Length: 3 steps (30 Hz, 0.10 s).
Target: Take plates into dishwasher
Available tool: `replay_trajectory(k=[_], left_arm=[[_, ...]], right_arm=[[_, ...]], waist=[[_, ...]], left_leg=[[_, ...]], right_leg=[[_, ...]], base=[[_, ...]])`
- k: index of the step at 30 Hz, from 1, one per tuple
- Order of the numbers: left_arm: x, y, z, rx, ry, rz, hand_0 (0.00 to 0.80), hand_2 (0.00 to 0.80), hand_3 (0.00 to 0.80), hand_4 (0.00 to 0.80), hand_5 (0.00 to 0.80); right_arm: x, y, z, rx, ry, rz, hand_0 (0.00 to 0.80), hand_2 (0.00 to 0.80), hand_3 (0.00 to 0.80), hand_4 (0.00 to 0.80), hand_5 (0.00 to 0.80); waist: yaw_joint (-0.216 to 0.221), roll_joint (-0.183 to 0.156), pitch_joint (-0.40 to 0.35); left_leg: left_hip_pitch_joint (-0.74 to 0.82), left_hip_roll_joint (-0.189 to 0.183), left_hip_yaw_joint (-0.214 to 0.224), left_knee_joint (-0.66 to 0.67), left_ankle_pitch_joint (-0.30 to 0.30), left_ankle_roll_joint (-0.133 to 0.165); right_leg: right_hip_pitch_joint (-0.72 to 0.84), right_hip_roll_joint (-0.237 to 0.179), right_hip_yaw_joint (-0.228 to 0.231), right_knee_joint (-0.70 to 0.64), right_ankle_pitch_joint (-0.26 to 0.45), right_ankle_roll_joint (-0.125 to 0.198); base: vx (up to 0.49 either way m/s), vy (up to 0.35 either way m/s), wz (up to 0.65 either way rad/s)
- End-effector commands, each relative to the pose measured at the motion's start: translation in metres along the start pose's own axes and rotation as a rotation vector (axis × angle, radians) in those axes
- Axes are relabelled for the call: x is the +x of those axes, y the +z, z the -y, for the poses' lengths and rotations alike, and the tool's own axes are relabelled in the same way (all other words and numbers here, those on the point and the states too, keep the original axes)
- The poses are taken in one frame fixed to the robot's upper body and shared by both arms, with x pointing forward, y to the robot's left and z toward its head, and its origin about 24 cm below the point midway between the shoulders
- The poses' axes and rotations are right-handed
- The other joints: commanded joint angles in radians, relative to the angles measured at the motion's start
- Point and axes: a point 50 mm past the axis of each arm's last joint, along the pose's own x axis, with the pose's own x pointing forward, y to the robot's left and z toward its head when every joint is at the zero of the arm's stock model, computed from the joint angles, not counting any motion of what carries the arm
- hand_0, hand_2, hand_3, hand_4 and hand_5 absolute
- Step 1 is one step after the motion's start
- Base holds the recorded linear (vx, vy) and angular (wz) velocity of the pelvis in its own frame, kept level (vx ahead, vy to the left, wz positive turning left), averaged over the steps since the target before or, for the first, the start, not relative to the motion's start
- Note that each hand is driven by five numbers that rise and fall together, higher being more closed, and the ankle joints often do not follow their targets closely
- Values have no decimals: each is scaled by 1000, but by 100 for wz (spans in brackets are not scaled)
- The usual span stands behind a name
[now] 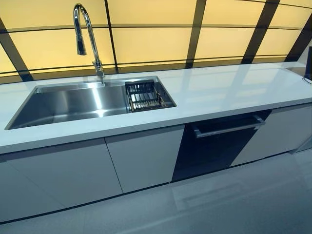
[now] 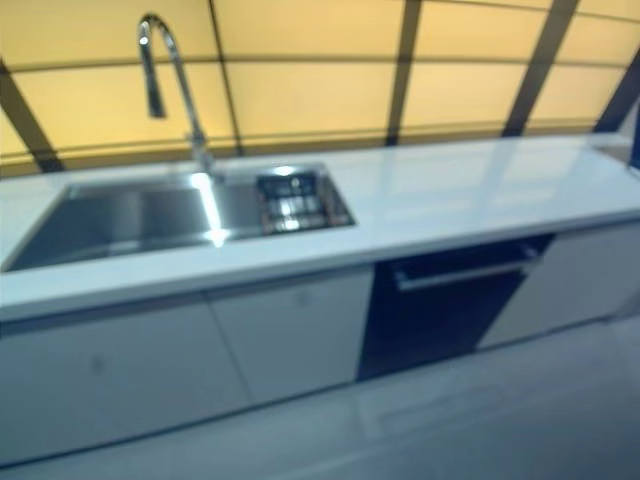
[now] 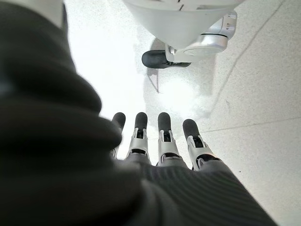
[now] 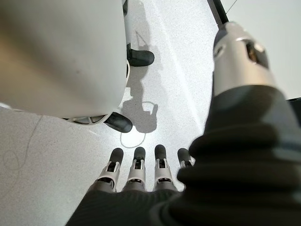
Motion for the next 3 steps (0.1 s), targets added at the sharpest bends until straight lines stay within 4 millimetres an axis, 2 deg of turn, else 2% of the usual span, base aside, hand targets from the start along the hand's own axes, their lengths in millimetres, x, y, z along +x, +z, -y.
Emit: replay_trajectory(k=[1, 3], left_arm=[[0, 19, 4, 38, 5, 41, 0, 0, 0, 0, 0], [0, 18, 4, 32, 9, 49, 0, 0, 0, 0, 0]], right_arm=[[0, 13, -1, -13, -14, 6, 0, 0, 0, 0, 0], [0, 11, -1, 1, -19, -2, 0, 0, 0, 0, 0]], waist=[[19, 26, 38], [20, 27, 39]], left_leg=[[83, -5, 16, 4, -147, 50], [86, -6, 15, 4, -149, 50]], right_leg=[[-37, -5, 46, -3, 16, 31], [-34, -6, 45, -3, 14, 32]], base=[[9, 8, -3], [0, 0, 0]])
